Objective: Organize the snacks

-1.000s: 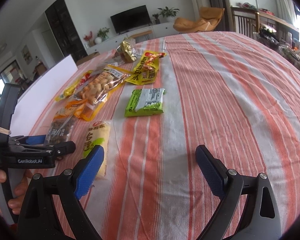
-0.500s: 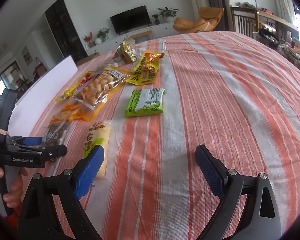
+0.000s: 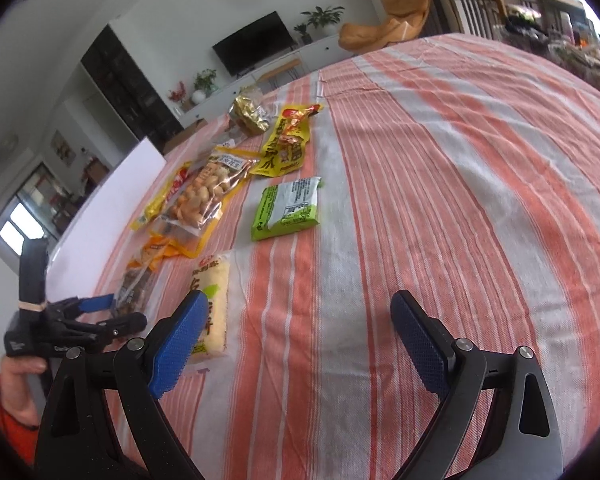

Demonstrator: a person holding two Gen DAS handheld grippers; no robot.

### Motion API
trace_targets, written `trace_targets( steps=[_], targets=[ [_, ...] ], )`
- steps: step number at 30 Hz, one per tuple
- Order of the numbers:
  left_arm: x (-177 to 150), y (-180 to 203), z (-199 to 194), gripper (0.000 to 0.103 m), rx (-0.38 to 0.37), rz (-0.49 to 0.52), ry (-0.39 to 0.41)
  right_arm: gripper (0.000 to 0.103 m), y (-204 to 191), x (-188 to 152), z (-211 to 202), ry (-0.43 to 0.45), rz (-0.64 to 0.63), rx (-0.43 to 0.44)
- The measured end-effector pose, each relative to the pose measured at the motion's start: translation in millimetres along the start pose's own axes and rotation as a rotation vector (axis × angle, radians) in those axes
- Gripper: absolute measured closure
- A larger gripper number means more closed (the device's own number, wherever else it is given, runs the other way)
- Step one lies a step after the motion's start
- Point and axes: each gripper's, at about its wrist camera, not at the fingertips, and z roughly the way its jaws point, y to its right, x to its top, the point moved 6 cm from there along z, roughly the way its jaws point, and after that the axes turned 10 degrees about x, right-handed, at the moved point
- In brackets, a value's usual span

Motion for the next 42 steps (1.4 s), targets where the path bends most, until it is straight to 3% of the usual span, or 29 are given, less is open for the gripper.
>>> trace_targets(
  steps=[5, 9, 15, 16, 17, 18, 22, 26, 30, 33, 36, 38, 39, 40, 42],
  targets=[
    [3.5, 1.2, -4.7, 0.000, -0.034, -0.051, 0.023, 0.009, -12.3, 1.8, 9.9, -0.089, -0.007, 0.003],
    [8.2, 2.6, -9.2, 0.035, -0.040, -0.064, 0.063, 0.009, -48.8, 2.0, 31.3, -0.224, -0.162, -0.006],
    [5.1, -13.1, -21.8, 0.041, -0.086, -0.102, 0.090, 0.012, -87.1, -16.0, 82.3, -0.457, -0.393, -0.094],
    [5.2, -15.5, -25.6, 0.041, -0.093, -0.108, 0.098, 0.030, -86.6, -18.8, 89.8, -0.489, -0.404, -0.114],
    [5.2, -19.6, -32.0, 0.041, -0.105, -0.117, 0.113, 0.067, -86.1, -17.6, 90.6, -0.482, -0.421, -0.153],
    [6.1, -24.7, -40.1, 0.041, -0.118, -0.130, 0.130, 0.071, -86.4, -14.3, 89.9, -0.478, -0.428, -0.177],
    [14.6, -48.5, -73.0, 0.041, -0.165, -0.192, 0.197, 0.072, -90.7, 0.8, 77.5, -0.459, -0.351, -0.131],
    [30.6, -98.0, -114.5, 0.041, -0.170, -0.273, 0.286, 0.072, -130.3, 29.2, 64.9, -0.397, -0.344, -0.049],
    [33.6, -178.5, -138.1, 0.040, -0.047, -0.353, 0.332, 0.072, -218.3, 64.3, 72.4, -0.319, -0.421, 0.081],
    [22.8, -254.2, -135.2, 0.040, 0.071, -0.438, 0.292, 0.072, -299.5, 79.6, 96.7, -0.297, -0.478, 0.206],
    [9.3, -304.2, -126.0, 0.039, 0.179, -0.487, 0.250, 0.072, -373.6, 80.8, 133.8, -0.306, -0.524, 0.309],
    [-1.1, -333.2, -116.2, 0.034, 0.226, -0.538, 0.217, 0.071, -412.0, 77.1, 161.5, -0.323, -0.524, 0.361],
    [-6.0, -341.2, -110.4, 0.024, 0.239, -0.556, 0.200, 0.071, -428.1, 73.5, 174.7, -0.331, -0.524, 0.382],
    [-10.4, -349.4, -102.8, 0.016, 0.246, -0.572, 0.178, 0.068, -442.5, 70.3, 187.9, -0.331, -0.526, 0.397],
    [-17.8, -356.8, -98.2, 0.015, 0.268, -0.587, 0.171, 0.038, -455.5, 66.9, 205.5, -0.339, -0.516, 0.419]
  ],
)
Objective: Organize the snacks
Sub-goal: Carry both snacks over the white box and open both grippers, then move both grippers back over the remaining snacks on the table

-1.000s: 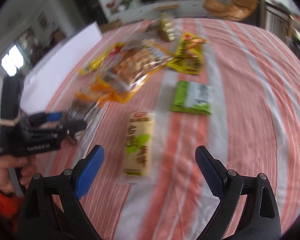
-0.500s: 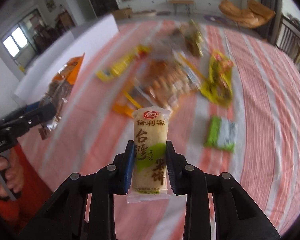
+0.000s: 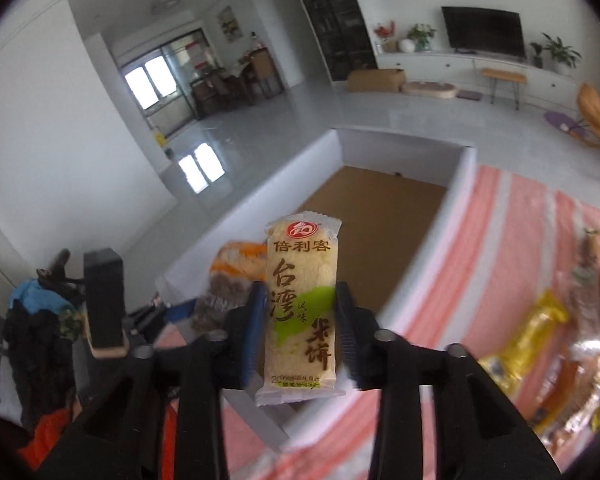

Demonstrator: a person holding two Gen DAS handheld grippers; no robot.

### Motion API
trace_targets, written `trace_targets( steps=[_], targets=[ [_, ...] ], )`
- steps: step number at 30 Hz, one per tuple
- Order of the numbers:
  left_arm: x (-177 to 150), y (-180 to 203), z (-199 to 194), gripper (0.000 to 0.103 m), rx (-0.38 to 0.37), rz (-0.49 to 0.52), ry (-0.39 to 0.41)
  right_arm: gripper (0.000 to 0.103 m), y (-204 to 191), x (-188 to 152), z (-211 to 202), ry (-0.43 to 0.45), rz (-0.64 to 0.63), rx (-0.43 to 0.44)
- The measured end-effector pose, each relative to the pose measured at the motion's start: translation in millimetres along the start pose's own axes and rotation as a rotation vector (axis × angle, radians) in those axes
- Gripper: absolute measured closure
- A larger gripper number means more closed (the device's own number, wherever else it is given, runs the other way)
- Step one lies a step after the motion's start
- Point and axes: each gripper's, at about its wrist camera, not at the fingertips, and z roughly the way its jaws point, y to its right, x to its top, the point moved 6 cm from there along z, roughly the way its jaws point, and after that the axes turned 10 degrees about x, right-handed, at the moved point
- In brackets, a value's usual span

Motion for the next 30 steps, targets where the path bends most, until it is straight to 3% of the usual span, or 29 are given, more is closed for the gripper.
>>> trace_targets(
  steps=[1, 4, 8, 10, 13, 17, 20, 24, 26, 30],
  targets=[
    [-2.8, -3.5, -0.4, 0.015, 0.006, -0.002, 0.009, 0.023, 0.0, 0.2, 4.2, 0.004, 0.012, 0.002],
    [-10.0, 0.6, -13.2, 0.014, -0.004, -0.017, 0.052, 0.023, 7.4, -12.6, -3.8, 0.042, 0.020, -0.003],
    [-31.4, 48.8, -60.9, 0.014, -0.156, 0.035, 0.125, 0.019, 38.8, -59.8, -40.1, 0.059, -0.052, -0.153],
    [-46.7, 88.9, -84.9, 0.007, -0.252, 0.105, 0.135, 0.018, 69.4, -95.3, -70.1, 0.063, -0.056, -0.250],
    [-82.7, 157.9, -110.8, 0.000, -0.404, 0.230, 0.115, 0.018, 126.5, -154.4, -121.1, 0.051, 0.013, -0.399],
    [-147.8, 244.3, -97.5, 0.000, -0.527, 0.386, -0.037, 0.018, 195.7, -237.3, -199.5, 0.027, 0.144, -0.596],
    [-183.5, 282.6, -62.6, 0.000, -0.469, 0.471, -0.096, 0.018, 232.7, -279.0, -242.7, -0.002, 0.215, -0.701],
    [-196.5, 300.7, -20.7, 0.001, -0.383, 0.489, -0.110, 0.018, 256.6, -313.2, -277.4, -0.004, 0.271, -0.774],
    [-192.8, 307.0, -11.8, 0.000, -0.344, 0.504, -0.060, 0.018, 269.7, -322.7, -289.6, 0.018, 0.320, -0.779],
    [-179.1, 324.2, 0.9, 0.000, -0.311, 0.543, -0.042, 0.016, 281.7, -325.6, -298.6, 0.058, 0.385, -0.788]
  ],
)
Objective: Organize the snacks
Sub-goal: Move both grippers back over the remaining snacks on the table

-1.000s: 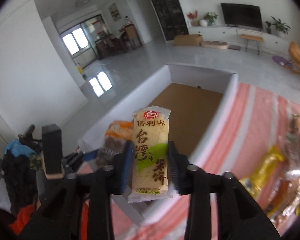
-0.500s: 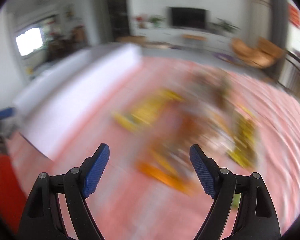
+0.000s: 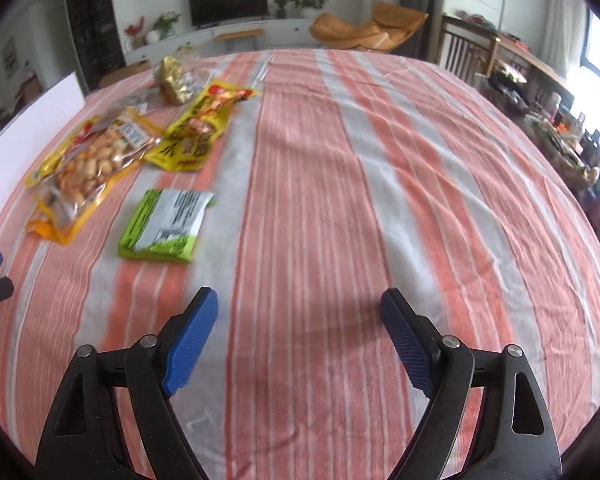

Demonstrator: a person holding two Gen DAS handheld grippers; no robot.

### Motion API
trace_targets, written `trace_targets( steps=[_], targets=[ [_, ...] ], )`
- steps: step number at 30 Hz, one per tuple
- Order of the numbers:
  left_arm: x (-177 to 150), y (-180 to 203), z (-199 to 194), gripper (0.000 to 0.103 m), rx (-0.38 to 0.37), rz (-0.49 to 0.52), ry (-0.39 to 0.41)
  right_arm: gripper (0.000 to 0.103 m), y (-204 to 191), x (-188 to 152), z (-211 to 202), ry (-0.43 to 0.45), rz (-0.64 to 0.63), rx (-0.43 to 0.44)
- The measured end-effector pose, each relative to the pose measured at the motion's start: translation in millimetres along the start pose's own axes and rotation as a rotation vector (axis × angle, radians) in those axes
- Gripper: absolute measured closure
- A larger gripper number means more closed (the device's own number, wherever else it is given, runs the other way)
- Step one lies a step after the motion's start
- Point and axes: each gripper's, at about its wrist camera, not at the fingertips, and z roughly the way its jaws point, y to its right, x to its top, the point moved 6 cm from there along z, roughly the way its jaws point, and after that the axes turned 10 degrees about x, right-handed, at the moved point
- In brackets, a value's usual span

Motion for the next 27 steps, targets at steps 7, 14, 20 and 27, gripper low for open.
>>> trace_targets(
  steps=[7, 14, 20, 27],
  targets=[
    [36.8, 0.3, 24.2, 0.000, 0.034, 0.051, 0.018, 0.007, 6.6, 5.2, 18.0, -0.005, 0.018, -0.020],
    [43.8, -2.2, 30.8, 0.000, 0.037, 0.042, 0.017, 0.007, 8.4, 2.1, 18.3, -0.002, 0.018, -0.021],
    [43.2, -2.2, 30.7, 0.000, 0.037, 0.041, 0.018, 0.007, 8.5, 2.1, 18.3, -0.002, 0.018, -0.020],
    [43.7, -2.4, 30.6, 0.000, 0.036, 0.041, 0.018, 0.007, 8.5, 2.1, 18.5, -0.003, 0.017, -0.020]
  ],
)
